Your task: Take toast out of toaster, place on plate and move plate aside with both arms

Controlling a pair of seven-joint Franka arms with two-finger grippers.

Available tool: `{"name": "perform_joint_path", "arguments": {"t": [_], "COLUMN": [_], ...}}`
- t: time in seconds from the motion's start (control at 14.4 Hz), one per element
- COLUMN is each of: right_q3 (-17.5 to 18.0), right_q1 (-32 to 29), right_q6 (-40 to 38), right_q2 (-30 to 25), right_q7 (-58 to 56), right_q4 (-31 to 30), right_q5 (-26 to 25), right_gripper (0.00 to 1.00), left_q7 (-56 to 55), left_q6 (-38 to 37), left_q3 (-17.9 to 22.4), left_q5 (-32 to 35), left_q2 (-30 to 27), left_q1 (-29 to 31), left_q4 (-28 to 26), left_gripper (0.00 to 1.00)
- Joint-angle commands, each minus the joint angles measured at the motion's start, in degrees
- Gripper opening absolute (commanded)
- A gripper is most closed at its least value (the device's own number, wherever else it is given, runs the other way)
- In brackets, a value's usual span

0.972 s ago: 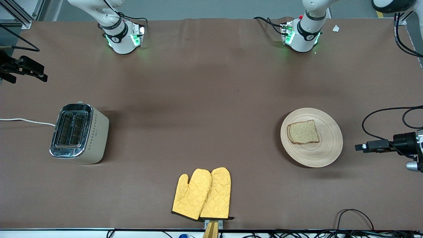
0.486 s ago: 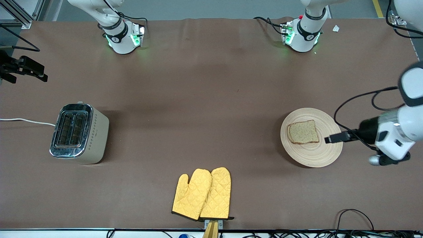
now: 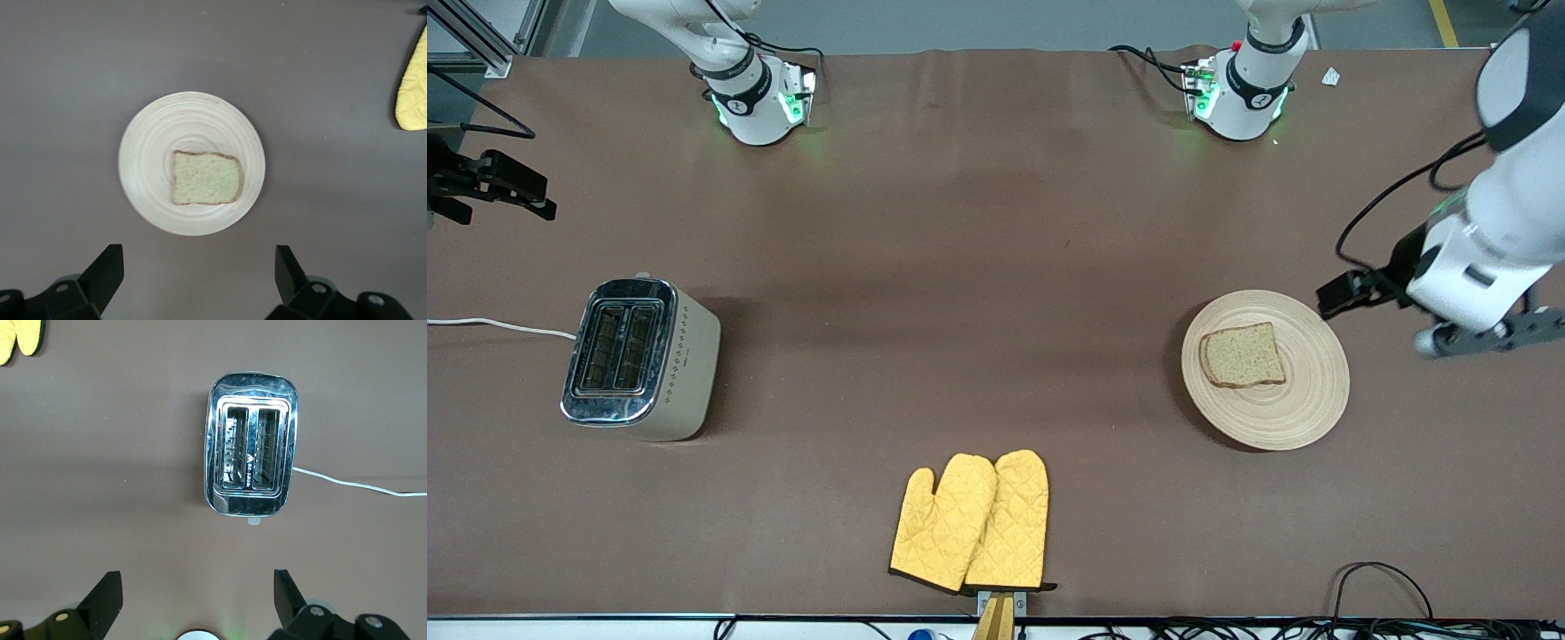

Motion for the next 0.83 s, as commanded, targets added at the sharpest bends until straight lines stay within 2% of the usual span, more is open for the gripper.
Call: {"name": "perform_joint_path", "arguments": {"t": [0.0,0.14,0.35,0.49,0.76], "right_q3": [0.46,0.46,0.46,0.46,0.46], "right_q1": [-0.43,-0.43,-0.43,-0.43,-0.43], "right_q6": [0.12,0.20,0.12,0.12,0.12], "right_q2": [-1.07,-1.07,-1.07,-1.07,-1.07], "right_q7": [0.16,0.16,0.16,0.16,0.25], "right_q4": [-1.08,-1.08,-1.08,-1.08,-1.08], "right_q5": [-0.14,-0.14,-0.14,-0.14,-0.14], "right_gripper": [1.00,1.00,1.00,1.00,1.00], "left_q7": [3.01,8.37,10.15,12.34,14.10], "left_q6": [0.47,0.38,0.38,-0.23,-2.87], "left_q3": [5.73,6.09,6.88,6.62,6.62], "left_q5": [0.49,0.23,-1.61,-1.62,-1.62], "left_q2": [-10.79,-14.84,-18.28,-18.81,-16.44], "left_q1": [-3.02,-2.41,-1.01,0.58,0.76], "left_q4": [-10.23,-14.62,-18.06,-17.54,-12.89], "left_gripper": [1.00,1.00,1.00,1.00,1.00]}}
